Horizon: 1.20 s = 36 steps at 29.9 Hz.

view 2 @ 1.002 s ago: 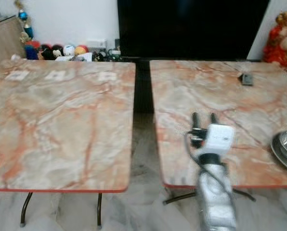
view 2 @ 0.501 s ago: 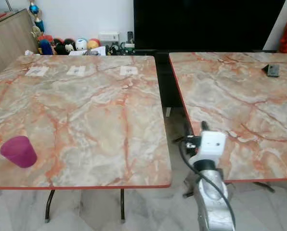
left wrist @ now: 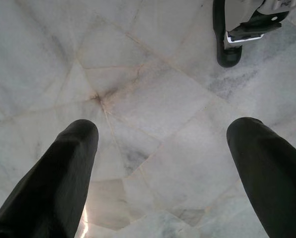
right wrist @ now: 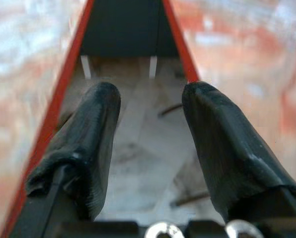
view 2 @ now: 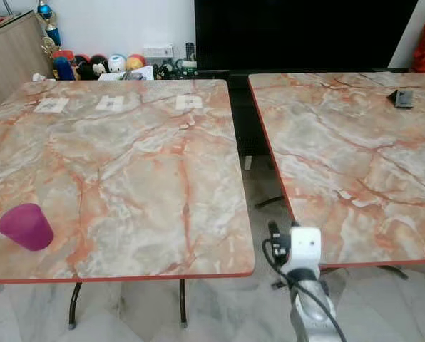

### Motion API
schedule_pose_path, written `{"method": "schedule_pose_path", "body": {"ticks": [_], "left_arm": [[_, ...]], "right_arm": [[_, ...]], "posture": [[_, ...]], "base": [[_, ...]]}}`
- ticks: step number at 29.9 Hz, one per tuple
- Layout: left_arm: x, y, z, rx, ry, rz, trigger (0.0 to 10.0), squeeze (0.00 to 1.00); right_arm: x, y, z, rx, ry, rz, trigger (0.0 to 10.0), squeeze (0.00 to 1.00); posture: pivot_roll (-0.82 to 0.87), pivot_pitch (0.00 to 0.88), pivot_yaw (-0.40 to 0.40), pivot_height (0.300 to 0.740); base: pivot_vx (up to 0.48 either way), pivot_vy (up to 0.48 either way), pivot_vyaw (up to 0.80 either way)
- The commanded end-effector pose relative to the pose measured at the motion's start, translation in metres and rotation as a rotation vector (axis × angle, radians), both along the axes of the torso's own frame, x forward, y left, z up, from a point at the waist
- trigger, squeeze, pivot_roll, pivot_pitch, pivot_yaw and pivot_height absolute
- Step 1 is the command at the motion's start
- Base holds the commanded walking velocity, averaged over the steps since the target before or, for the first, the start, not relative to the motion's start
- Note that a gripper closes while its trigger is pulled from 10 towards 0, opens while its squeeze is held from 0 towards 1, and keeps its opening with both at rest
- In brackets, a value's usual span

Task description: Setting the table

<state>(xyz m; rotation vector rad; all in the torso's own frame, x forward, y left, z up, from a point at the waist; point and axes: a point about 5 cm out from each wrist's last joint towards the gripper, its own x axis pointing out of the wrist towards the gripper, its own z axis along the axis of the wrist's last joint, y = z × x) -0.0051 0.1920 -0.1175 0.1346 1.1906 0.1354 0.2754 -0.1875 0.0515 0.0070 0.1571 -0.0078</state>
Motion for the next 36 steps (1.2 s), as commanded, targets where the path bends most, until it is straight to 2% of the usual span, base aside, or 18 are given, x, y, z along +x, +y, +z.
{"method": "schedule_pose_path", "body": {"ticks": [1,6,10,21,23,24,28,33,36], "left_arm": [[0.004,-0.022,-0.002,-0.08,-0.003,-0.066,10.0,0.0],[0.005,-0.021,-0.002,-0.077,-0.003,-0.068,10.0,0.0],[0.007,-0.021,-0.002,-0.076,-0.006,-0.07,10.0,0.0],[0.009,-0.02,-0.002,-0.075,-0.013,-0.064,10.0,0.0],[0.01,-0.02,-0.002,-0.076,-0.013,-0.058,10.0,0.0],[0.01,-0.02,-0.002,-0.076,-0.013,-0.058,10.0,0.0],[0.012,-0.019,-0.002,-0.076,-0.017,-0.051,10.0,0.0],[0.013,-0.018,-0.002,-0.071,-0.021,-0.046,10.0,0.0],[0.013,-0.017,-0.002,-0.068,-0.022,-0.044,10.0,0.0]], "right_arm": [[0.0,0.002,-0.002,0.017,0.0,0.021,10.0,0.0],[-0.001,0.002,-0.006,0.019,0.011,0.031,10.0,0.0],[-0.008,-0.003,-0.026,0.043,0.079,0.014,10.0,0.0],[-0.017,-0.001,-0.056,0.085,0.21,0.037,10.0,0.0],[-0.026,-0.001,-0.074,0.105,0.308,0.034,10.0,0.0],[-0.026,-0.001,-0.074,0.105,0.308,0.034,10.0,0.0],[-0.048,-0.005,-0.1,0.1,0.475,0.01,10.0,0.0],[-0.072,-0.003,-0.12,0.061,0.622,0.009,10.0,0.0],[-0.083,-0.004,-0.127,0.058,0.674,-0.013,10.0,0.0]], "posture": [[-0.02,0.064,-0.016,0.74],[-0.02,0.064,-0.016,0.74],[-0.02,0.061,-0.015,0.74],[-0.02,0.07,-0.018,0.74],[-0.02,0.075,-0.018,0.74],[-0.02,0.075,-0.018,0.74],[-0.01,0.075,-0.02,0.74],[0.0,0.073,-0.015,0.74],[0.0,0.073,-0.014,0.74]], "base": [[0.0,0.0,0.0],[0.0,0.0,0.0],[0.0,0.0,0.0],[0.0,0.0,0.0],[0.0,0.0,0.0],[0.0,0.0,0.0],[0.0,0.0,0.0],[0.0,0.0,0.0],[0.0,0.0,0.0]]}}
